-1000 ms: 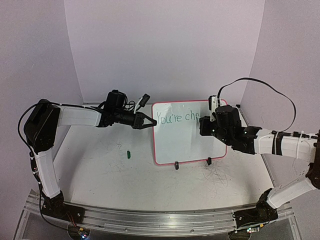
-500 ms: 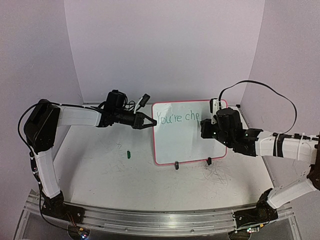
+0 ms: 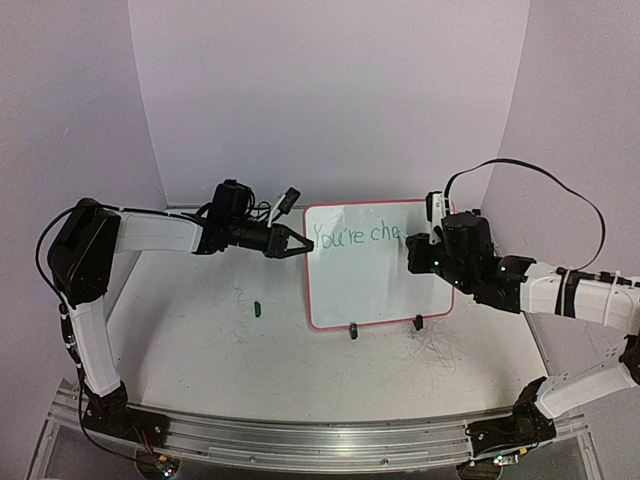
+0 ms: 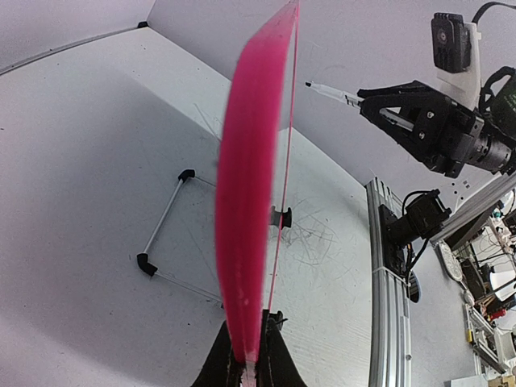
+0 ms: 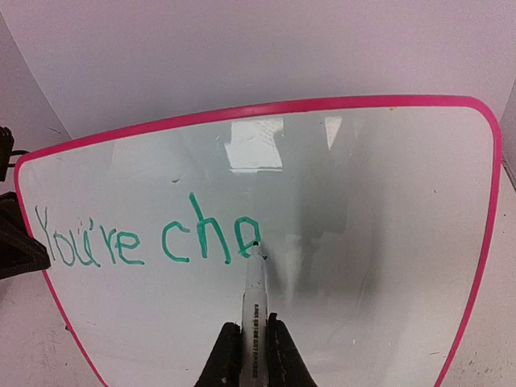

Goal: Write a sentence on the whiteboard
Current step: Pick up the sentence from the whiteboard.

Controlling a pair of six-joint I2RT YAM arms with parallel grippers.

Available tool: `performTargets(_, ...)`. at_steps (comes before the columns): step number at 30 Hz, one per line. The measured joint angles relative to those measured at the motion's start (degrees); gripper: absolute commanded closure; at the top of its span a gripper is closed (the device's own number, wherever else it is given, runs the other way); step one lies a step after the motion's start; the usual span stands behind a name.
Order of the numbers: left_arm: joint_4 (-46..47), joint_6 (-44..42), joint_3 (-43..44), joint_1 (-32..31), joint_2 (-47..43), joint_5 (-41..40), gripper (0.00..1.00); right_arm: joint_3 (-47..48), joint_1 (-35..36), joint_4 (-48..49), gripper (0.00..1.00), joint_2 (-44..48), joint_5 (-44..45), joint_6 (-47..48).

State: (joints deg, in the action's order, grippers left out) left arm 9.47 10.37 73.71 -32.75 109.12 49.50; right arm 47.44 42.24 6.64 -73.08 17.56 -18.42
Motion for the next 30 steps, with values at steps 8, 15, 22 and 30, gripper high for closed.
performTargets(8,-0.02,0.00,0.00,0.00,0.00,0.02,1.00,0.26,-0.15,0.11,1.00,-0.39,0.13,0.37)
performTargets(15,0.00,-0.02,0.00,0.00,0.00,0.02,1.00,1.40,-0.50,0.26,1.00,-1.83,0.61,0.61)
performTargets(22,0.00,-0.02,0.00,0.00,0.00,0.02,1.00,1.70,-0.77,0.32,1.00,-1.97,1.23,0.61)
performTargets(30,0.00,-0.02,0.00,0.00,0.00,0.02,1.00,1.73,-0.87,0.34,1.00,-2.46,1.23,0.73)
